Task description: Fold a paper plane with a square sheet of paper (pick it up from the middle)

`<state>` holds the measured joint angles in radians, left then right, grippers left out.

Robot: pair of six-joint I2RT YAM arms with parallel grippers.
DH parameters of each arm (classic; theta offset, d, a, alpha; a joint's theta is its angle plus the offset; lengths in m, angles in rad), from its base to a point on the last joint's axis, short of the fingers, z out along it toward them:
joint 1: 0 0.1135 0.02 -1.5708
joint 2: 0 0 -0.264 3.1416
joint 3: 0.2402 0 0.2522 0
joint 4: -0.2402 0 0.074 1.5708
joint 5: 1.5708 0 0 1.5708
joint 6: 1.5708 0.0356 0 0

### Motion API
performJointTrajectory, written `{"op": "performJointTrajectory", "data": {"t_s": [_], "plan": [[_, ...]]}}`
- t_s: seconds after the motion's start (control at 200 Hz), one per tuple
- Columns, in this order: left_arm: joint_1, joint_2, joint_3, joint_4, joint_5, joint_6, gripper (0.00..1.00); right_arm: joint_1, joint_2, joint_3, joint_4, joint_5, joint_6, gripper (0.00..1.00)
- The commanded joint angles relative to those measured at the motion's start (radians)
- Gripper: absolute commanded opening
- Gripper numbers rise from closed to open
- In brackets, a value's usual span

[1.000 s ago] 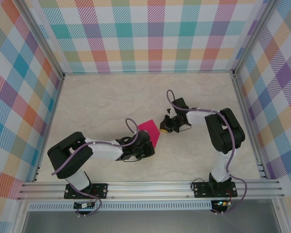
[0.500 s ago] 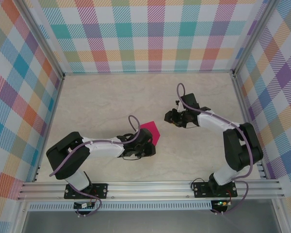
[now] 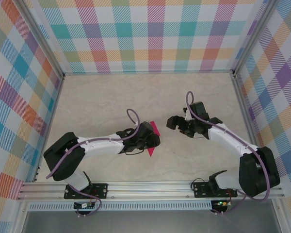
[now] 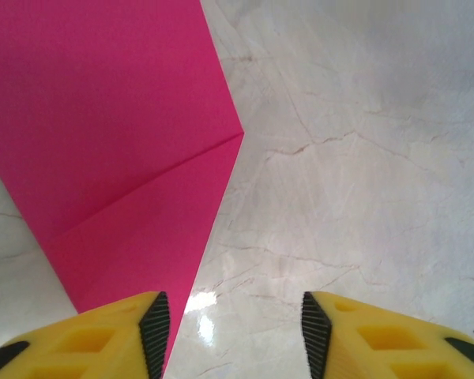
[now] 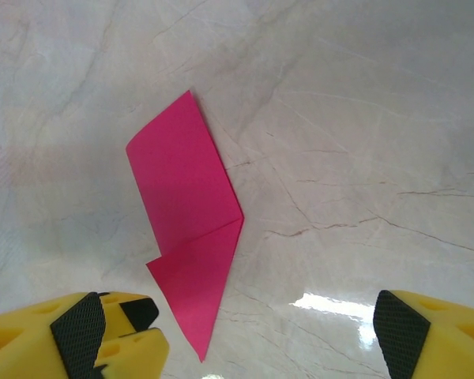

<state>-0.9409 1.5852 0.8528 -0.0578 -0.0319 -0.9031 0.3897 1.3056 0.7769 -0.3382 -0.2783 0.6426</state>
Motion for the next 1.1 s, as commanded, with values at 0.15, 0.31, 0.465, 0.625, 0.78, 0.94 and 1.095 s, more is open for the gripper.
{"op": "performJointTrajectory", "data": {"t_s": [0.15,0.31,0.465,0.625,0.78,0.94,1.095], "plan": [[0.041,0.092,0.048,0.049,-0.036,-0.064,0.36,0.000,0.071,-0.012,0.049,-0.089,0.027,0.91],[0.062,0.123,0.024,0.059,-0.032,-0.099,0.28,0.000,0.147,0.005,0.091,-0.189,0.040,0.91],[0.078,0.098,-0.038,0.065,-0.053,-0.129,0.22,0.001,0.193,0.005,0.126,-0.238,0.049,0.90],[0.079,0.075,-0.095,0.105,-0.051,-0.140,0.14,0.010,0.254,0.021,0.151,-0.295,0.049,0.87],[0.078,0.084,-0.122,0.129,-0.044,-0.150,0.11,0.043,0.314,0.055,0.163,-0.317,0.050,0.81],[0.079,0.075,-0.139,0.130,-0.051,-0.157,0.10,0.070,0.363,0.092,0.170,-0.313,0.063,0.72],[0.079,0.071,-0.141,0.129,-0.051,-0.157,0.09,0.081,0.412,0.125,0.162,-0.302,0.069,0.66]]}}
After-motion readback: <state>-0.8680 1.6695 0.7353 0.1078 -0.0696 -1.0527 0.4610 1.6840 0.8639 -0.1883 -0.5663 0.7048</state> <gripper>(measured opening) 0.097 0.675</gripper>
